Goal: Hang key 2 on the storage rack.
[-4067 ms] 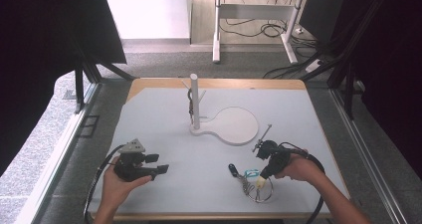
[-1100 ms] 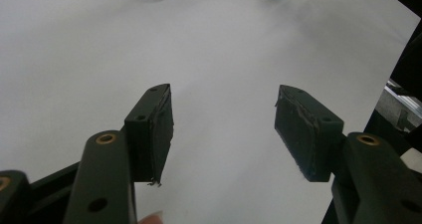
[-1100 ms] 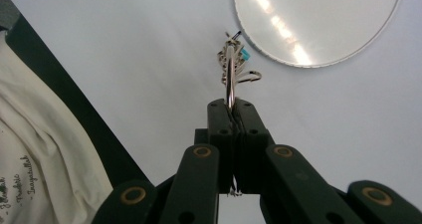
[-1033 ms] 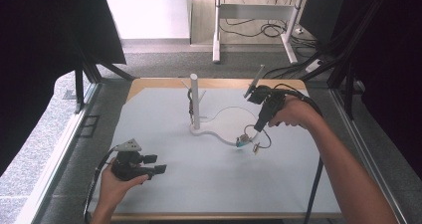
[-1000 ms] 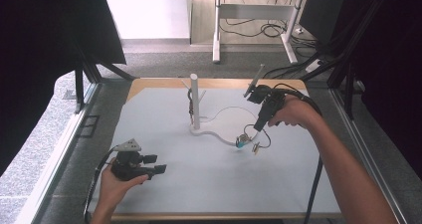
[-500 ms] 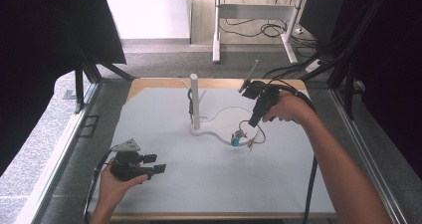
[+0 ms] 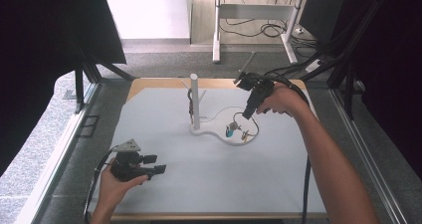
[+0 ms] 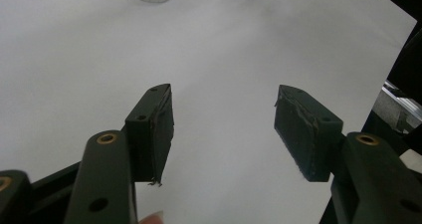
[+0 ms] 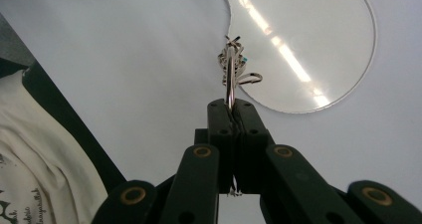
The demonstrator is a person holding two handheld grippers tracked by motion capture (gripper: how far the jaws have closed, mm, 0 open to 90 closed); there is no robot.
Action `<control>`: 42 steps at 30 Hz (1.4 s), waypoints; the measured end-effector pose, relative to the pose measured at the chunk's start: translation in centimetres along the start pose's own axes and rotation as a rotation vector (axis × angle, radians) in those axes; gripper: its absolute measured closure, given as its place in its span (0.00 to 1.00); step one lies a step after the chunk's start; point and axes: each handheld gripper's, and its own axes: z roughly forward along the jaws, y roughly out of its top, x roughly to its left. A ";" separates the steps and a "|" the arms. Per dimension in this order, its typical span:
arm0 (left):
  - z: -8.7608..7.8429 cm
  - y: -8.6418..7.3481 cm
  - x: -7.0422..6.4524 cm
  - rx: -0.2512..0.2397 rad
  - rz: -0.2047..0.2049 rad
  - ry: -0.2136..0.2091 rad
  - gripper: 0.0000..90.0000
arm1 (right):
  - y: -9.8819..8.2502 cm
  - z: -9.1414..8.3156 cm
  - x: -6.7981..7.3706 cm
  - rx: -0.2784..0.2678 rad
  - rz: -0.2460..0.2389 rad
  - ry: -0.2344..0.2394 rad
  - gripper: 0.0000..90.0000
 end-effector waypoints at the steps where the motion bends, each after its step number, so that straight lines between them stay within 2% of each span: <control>1: 0.0 0.0 0.0 -0.003 -0.001 0.002 0.46 | 0.1 -0.1 -0.1 0.004 -0.007 0.001 0.97; 4: -0.1 0.0 0.0 -0.005 -0.004 0.001 0.46 | 0.4 -0.1 -0.2 -0.006 0.008 0.002 0.97; 12: -0.1 0.0 0.0 -0.007 -0.005 -0.002 0.46 | 1.1 -0.2 -0.3 -0.004 -0.001 0.009 0.97; 19: -0.1 0.0 0.0 -0.014 -0.008 0.001 0.46 | 1.8 -0.1 -0.6 -0.028 0.014 0.006 0.97; 22: -0.1 -0.1 0.0 -0.014 -0.008 -0.001 0.46 | 2.0 0.2 -0.7 -0.022 0.002 0.005 0.97; 27: -0.2 0.0 0.0 -0.017 -0.007 -0.005 0.46 | 2.5 0.4 -0.9 -0.023 0.024 0.010 0.97; 34: -0.2 -0.1 0.1 -0.018 -0.008 -0.006 0.46 | 3.3 0.8 -1.1 -0.013 0.024 0.008 0.97; 42: -0.2 -0.1 0.0 -0.022 -0.010 -0.010 0.46 | 4.2 0.4 -1.4 -0.045 0.031 0.003 0.97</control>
